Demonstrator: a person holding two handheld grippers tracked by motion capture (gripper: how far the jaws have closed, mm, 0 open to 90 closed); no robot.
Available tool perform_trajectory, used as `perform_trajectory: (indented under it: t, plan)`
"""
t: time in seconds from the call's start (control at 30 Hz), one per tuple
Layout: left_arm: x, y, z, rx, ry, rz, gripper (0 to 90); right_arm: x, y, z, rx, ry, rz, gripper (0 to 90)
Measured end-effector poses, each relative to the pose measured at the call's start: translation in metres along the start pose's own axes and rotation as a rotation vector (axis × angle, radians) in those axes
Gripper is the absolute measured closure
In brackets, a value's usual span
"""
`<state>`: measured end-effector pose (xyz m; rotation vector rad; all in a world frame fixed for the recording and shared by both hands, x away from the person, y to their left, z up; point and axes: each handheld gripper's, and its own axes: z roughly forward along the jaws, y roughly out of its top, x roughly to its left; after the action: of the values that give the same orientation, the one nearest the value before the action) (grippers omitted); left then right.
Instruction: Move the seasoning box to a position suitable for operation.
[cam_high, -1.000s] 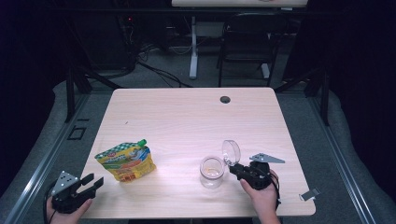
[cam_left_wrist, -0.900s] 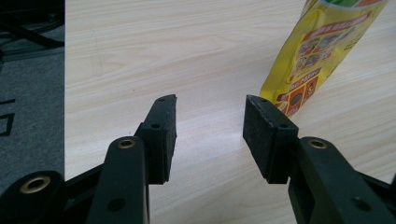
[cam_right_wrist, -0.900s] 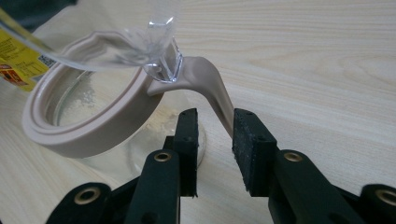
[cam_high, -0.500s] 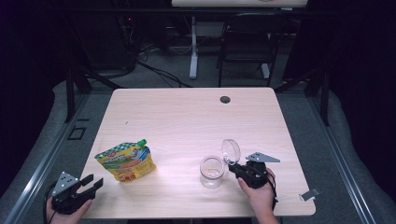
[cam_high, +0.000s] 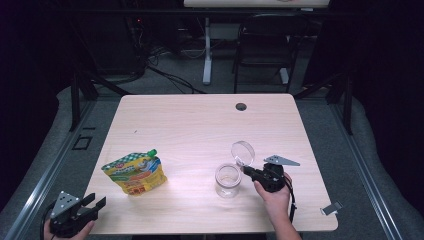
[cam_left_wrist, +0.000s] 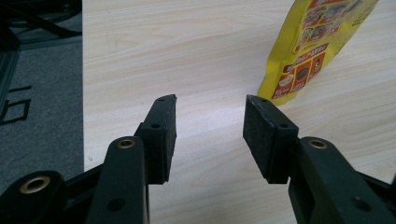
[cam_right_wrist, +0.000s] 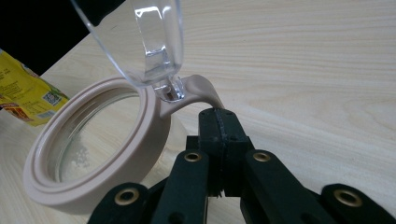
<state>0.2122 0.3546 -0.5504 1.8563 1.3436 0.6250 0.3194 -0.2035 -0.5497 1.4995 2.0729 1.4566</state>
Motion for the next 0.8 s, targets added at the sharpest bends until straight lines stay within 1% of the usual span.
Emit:
perform_trajectory:
  t: [0.13,0.23,0.27,0.4,0.43,0.53,0.63,0.73,0.8]
  plan:
    - [0.000,0.000,0.000,0.000,0.000,-0.009,54.5,-0.001,0.002,0.008,0.016,0.012,-0.006,89.1]
    - [-0.001,0.000,0.001,0.003,-0.009,-0.004,54.5,0.002,0.003,0.012,0.026,0.012,-0.036,88.2]
    - [-0.001,0.001,0.002,0.001,-0.018,-0.003,54.5,0.003,0.003,0.012,0.029,0.005,-0.051,87.9]
    - [-0.004,0.002,0.005,0.006,-0.040,0.022,54.4,0.004,0.002,0.007,0.023,-0.007,-0.070,85.6]
    - [-0.004,0.002,0.006,0.005,-0.046,0.029,54.6,0.003,0.002,0.005,0.027,-0.018,-0.085,84.9]
    - [-0.005,0.003,0.006,0.000,-0.054,0.034,54.6,0.000,0.001,-0.001,0.030,-0.021,-0.069,82.4]
    - [-0.005,0.004,0.005,-0.015,-0.059,0.026,54.5,-0.003,0.001,-0.005,0.010,-0.026,-0.047,79.8]
    - [-0.006,0.005,0.004,-0.025,-0.062,0.019,53.8,-0.004,0.001,-0.007,0.010,-0.028,-0.040,77.2]
    - [-0.007,0.005,0.004,-0.029,-0.073,0.021,54.5,-0.004,0.000,-0.007,0.014,-0.030,-0.044,75.8]
